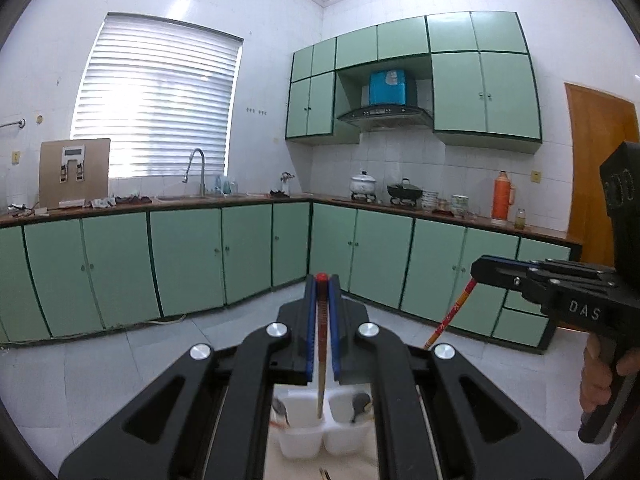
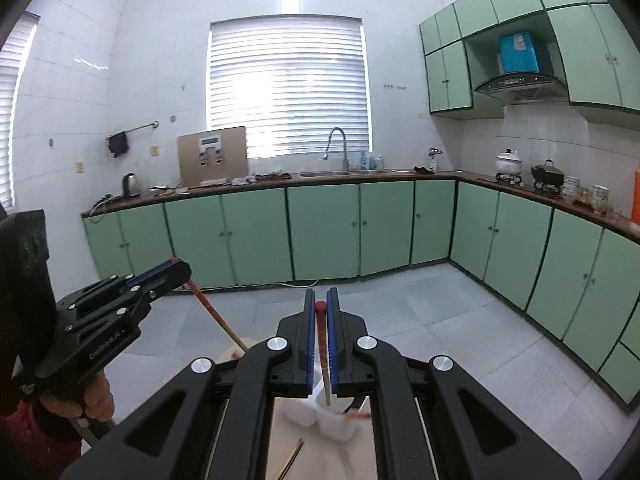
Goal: Organize utensils
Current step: 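Lift both chopsticks and drop them into the white holder, opening both tools, then move both tools back toward the last black-and-wooden chopstick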
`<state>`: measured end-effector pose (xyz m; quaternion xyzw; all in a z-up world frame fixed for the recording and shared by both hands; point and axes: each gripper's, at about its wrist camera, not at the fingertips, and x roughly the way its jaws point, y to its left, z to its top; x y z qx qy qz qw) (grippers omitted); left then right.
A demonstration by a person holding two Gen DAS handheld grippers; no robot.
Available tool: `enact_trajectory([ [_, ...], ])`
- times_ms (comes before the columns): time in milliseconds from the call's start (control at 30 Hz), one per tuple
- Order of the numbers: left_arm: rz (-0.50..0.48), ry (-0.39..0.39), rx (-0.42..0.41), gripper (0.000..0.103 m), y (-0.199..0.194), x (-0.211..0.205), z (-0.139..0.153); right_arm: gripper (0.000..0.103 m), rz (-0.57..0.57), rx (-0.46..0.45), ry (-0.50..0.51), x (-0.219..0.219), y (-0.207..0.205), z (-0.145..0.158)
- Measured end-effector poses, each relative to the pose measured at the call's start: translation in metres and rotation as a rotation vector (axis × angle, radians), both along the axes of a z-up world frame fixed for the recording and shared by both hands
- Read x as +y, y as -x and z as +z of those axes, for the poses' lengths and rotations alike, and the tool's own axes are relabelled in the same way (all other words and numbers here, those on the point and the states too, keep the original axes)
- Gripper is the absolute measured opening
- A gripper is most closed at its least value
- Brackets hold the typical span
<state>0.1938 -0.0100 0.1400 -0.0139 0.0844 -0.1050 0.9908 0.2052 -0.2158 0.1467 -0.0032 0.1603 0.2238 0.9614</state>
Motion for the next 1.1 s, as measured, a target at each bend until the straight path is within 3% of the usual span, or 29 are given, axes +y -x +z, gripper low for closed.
enact_trajectory([
  [300, 0.025, -0.057, 0.092, 0.005, -0.073, -0.012, -0.047, 0.005, -0.036, 0.101, 0.012, 0.013, -0.069, -0.053],
  [467, 0.033, -0.064, 0.184, 0.005, -0.102, -0.006, -0.079, 0.006, -0.034, 0.164, 0.045, 0.02, -0.085, -0.085],
  [567, 0.027, -0.065, 0.219, 0.008, -0.105, 0.001, -0.092, 0.006, -0.032, 0.196, 0.065, 0.02, -0.087, -0.097],
  [667, 0.021, -0.061, 0.228, 0.021, -0.1, 0.008, -0.098, 0.01, -0.048, 0.192, 0.065, 0.015, -0.08, -0.102],
  [700, 0.021, -0.058, 0.227, 0.025, -0.099, 0.01, -0.098, 0.015, -0.058, 0.184, 0.063, 0.012, -0.078, -0.101],
  [767, 0.022, -0.046, 0.215, 0.033, -0.089, 0.016, -0.096, 0.032, -0.082, 0.161, 0.058, 0.006, -0.068, -0.099],
  [800, 0.022, -0.04, 0.207, 0.039, -0.085, 0.018, -0.095, 0.047, -0.1, 0.141, 0.057, 0.004, -0.062, -0.097],
  [833, 0.023, -0.03, 0.191, 0.043, -0.077, 0.021, -0.093, 0.053, -0.113, 0.125, 0.059, 0.002, -0.059, -0.095],
  [1100, 0.089, -0.001, 0.084, 0.073, -0.007, 0.039, -0.089, 0.081, -0.193, 0.023, 0.03, -0.019, 0.004, -0.094],
])
